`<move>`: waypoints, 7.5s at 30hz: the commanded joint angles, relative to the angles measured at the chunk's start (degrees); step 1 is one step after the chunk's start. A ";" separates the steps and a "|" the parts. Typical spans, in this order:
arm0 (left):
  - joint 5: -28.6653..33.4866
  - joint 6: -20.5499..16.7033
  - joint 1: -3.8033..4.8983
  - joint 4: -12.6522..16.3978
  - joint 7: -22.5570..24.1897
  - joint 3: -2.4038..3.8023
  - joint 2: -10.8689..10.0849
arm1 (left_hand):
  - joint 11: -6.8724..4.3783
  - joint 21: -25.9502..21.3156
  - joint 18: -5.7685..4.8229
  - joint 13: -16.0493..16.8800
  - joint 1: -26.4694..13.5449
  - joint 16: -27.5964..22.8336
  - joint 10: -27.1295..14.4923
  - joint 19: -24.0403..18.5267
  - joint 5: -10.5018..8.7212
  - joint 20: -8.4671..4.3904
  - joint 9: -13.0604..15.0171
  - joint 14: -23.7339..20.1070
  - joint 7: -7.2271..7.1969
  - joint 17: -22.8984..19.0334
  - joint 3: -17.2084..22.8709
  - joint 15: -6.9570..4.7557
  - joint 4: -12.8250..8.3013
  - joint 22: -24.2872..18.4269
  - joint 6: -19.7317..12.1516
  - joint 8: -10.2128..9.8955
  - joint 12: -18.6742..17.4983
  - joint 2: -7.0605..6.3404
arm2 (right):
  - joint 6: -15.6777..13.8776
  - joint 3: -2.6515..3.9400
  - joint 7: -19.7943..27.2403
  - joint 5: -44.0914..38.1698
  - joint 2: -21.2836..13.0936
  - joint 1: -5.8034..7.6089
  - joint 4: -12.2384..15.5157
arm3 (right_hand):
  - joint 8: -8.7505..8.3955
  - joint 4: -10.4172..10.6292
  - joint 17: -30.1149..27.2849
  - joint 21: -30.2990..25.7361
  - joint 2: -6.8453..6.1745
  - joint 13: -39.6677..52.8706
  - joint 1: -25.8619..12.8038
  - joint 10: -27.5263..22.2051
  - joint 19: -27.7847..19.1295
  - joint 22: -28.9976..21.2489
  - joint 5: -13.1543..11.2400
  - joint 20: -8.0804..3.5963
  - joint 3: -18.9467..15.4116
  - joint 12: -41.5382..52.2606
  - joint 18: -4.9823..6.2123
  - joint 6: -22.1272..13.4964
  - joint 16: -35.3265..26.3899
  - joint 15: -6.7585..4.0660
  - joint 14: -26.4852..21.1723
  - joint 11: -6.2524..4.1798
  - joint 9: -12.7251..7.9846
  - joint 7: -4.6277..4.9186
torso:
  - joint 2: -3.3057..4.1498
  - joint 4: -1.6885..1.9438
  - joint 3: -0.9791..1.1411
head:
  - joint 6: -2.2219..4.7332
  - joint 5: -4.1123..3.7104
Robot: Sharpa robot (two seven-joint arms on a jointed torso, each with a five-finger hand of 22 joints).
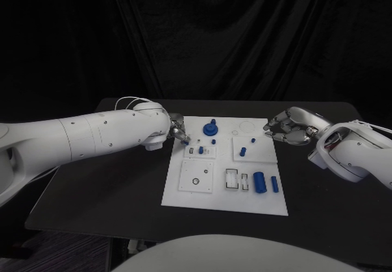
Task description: Assemble the parts on the task board
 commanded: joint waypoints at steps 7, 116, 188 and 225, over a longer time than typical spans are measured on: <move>2.33 -3.31 0.06 5.73 -2.09 0.01 -2.56 | -0.52 0.63 0.36 15.09 -1.52 0.15 6.05 2.41 -1.94 -0.52 0.22 6.15 -0.08 15.09 0.96 -0.44 0.76 10.31 0.37 0.18 0.20 -0.16 | -0.22 0.05 -0.86 -0.07 -0.29 -0.36 -0.12 | -0.50 0.12 13.22 -0.47 -0.03 15.08 0.52 6.07 1.35 11.62 0.59 0.35 0.47 0.16 0.34 0.23 -0.29 0.47 5.45 0.30 -0.20 0.05 | -0.02 0.11 0.06 | 0.01 0.08; 2.33 -7.25 -3.63 5.00 2.84 -0.01 -3.03 | 0.58 -3.37 1.44 15.09 -16.32 0.15 6.05 0.37 -21.86 0.35 -1.19 6.15 1.06 15.09 -13.90 0.48 10.39 7.18 0.40 -1.74 0.20 4.06 | 1.49 0.05 -1.76 0.58 -0.66 -0.71 0.07 | -0.45 0.14 13.06 -0.67 -0.03 15.08 0.58 6.07 1.27 11.57 1.53 0.39 0.94 0.16 0.38 0.47 -0.42 0.51 5.40 0.32 -0.27 0.06 | 0.04 0.04 0.00 | 0.01 0.62; -26.54 -17.84 -3.63 -8.66 39.57 0.07 7.65 | 6.11 -18.01 3.38 -45.91 21.25 -6.77 -40.54 0.87 -9.90 2.04 -36.14 1.97 5.31 2.65 1.85 2.76 0.63 -0.70 -10.58 -4.46 -65.32 -8.37 | 1.85 0.06 -1.66 0.92 -0.89 -0.76 0.09 | -0.38 0.16 12.26 -1.43 -0.03 14.45 0.57 5.35 0.94 11.32 1.71 0.38 1.19 -0.33 0.57 0.68 -1.08 0.49 5.17 0.28 -0.28 0.02 | 0.10 -0.08 0.02 | 0.01 -1.69; -26.57 -14.41 -4.89 -15.04 37.34 0.04 11.77 | 5.91 -22.16 4.18 -53.79 19.30 -9.04 -38.24 0.51 -11.17 1.61 -39.77 1.49 4.87 -2.01 4.33 2.37 -1.01 -3.03 -7.67 -4.16 -72.33 -8.58 | 2.59 0.07 -1.94 0.92 -0.39 -0.76 -0.08 | -0.17 0.14 11.71 -1.98 -0.11 12.51 0.54 3.19 0.72 11.14 1.76 0.28 1.52 -1.87 0.70 1.15 -1.53 0.34 5.01 0.10 -0.26 -0.16 | 0.26 -0.09 -0.01 | 0.01 -2.03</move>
